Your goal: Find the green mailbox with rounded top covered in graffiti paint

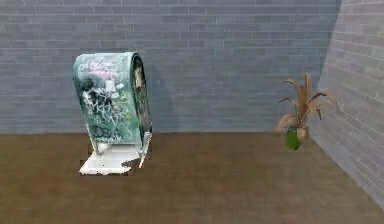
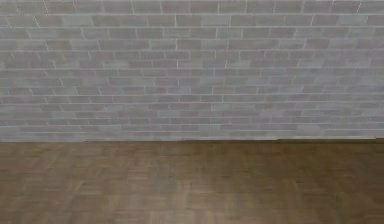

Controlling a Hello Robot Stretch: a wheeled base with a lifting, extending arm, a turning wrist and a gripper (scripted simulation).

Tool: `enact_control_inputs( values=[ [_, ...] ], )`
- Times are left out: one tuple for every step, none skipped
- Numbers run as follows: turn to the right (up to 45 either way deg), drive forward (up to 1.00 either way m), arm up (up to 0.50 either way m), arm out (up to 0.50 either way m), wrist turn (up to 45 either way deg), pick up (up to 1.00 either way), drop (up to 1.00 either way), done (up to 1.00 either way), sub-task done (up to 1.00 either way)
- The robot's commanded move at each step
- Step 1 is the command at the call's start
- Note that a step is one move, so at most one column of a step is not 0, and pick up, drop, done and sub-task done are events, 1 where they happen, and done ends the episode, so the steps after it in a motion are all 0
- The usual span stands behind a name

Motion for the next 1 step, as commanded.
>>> enact_control_inputs(
  values=[
    [0.0,0.95,0.00,0.00,0.0,0.00,0.00,0.00,0.00]
  ],
)
